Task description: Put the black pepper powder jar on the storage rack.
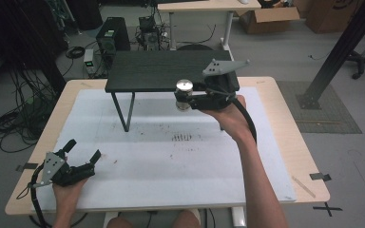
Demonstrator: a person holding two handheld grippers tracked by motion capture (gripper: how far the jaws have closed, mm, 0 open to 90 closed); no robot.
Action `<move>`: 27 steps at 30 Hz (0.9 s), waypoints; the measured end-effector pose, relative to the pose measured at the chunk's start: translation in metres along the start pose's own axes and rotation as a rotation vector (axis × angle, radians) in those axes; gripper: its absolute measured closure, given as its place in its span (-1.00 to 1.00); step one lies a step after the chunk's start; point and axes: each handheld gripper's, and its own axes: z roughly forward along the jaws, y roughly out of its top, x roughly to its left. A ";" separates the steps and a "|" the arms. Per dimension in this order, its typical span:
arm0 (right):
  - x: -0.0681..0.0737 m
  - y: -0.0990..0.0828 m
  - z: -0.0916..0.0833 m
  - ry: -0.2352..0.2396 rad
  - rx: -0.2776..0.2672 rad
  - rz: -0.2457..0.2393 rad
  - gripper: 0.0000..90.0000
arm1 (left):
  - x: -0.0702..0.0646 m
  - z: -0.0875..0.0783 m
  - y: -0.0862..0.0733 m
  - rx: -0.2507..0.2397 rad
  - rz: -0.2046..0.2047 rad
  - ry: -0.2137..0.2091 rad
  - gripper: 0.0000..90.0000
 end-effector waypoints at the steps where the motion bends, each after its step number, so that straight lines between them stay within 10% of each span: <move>1: -0.001 0.004 0.000 -0.001 0.000 -0.003 0.09 | 0.000 0.000 0.000 0.000 0.000 0.000 -0.97; 27: -0.053 0.043 0.053 -0.039 0.017 0.017 0.09 | 0.000 0.000 0.000 -0.001 0.001 0.001 -0.97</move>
